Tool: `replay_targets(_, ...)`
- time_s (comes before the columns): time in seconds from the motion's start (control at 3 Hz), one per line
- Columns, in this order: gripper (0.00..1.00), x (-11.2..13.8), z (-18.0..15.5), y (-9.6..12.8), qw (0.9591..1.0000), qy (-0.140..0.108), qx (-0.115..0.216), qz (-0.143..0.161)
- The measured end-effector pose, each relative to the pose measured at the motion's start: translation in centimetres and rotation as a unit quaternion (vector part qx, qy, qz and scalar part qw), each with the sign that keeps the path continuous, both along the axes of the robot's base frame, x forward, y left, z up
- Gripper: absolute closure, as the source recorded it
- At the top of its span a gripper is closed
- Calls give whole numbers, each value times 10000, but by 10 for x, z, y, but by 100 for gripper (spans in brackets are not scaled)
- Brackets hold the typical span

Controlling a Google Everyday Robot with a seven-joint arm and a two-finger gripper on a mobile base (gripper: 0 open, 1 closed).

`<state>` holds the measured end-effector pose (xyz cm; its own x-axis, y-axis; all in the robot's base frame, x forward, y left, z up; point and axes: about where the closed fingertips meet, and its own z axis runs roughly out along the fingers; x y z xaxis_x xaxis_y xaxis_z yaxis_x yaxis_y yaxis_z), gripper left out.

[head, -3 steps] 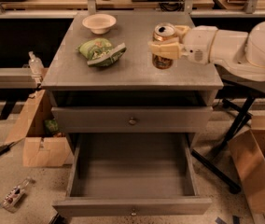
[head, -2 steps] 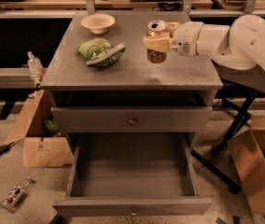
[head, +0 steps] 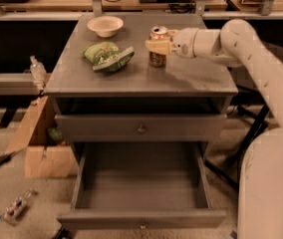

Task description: Pick orange can from middle drawer and place on counter

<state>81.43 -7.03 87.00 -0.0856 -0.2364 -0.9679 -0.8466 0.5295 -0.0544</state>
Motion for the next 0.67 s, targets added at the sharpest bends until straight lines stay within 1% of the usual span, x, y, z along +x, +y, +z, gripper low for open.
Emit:
replay_targets(0.33, 82, 0, 9, 0, 10000, 0, 0, 0)
replay_targets(0.67, 58, 0, 15, 0, 10000, 0, 0, 0)
